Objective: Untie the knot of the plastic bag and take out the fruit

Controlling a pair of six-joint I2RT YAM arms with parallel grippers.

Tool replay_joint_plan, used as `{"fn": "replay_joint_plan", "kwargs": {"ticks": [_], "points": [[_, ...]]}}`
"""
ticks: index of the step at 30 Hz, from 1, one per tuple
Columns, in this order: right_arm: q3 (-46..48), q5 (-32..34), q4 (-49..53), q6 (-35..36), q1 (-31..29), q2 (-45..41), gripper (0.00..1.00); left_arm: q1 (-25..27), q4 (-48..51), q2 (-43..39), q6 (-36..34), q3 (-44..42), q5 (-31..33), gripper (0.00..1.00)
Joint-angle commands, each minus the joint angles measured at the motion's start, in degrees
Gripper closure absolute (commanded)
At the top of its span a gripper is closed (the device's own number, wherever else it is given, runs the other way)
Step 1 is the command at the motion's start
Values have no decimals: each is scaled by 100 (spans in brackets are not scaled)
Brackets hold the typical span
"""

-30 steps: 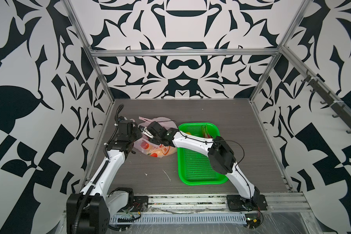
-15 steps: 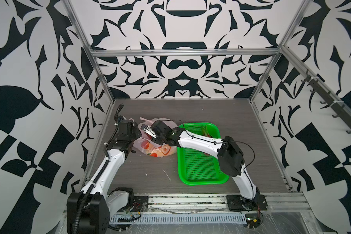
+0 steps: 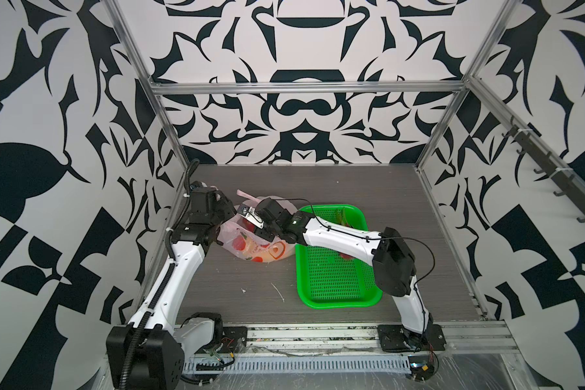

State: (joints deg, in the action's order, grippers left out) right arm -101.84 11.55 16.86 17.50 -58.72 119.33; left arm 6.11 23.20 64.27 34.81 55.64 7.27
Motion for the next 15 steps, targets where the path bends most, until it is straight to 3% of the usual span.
{"fn": "replay_joint_plan", "kwargs": {"ticks": [1,15], "points": [[20,-240,-331,-120,-18,-484,100,-55,708,66,95,254,-492,30],[12,-504,-605,-297,-16,-670,100,-84,1762,-56,-164,992,-1357,20]]}}
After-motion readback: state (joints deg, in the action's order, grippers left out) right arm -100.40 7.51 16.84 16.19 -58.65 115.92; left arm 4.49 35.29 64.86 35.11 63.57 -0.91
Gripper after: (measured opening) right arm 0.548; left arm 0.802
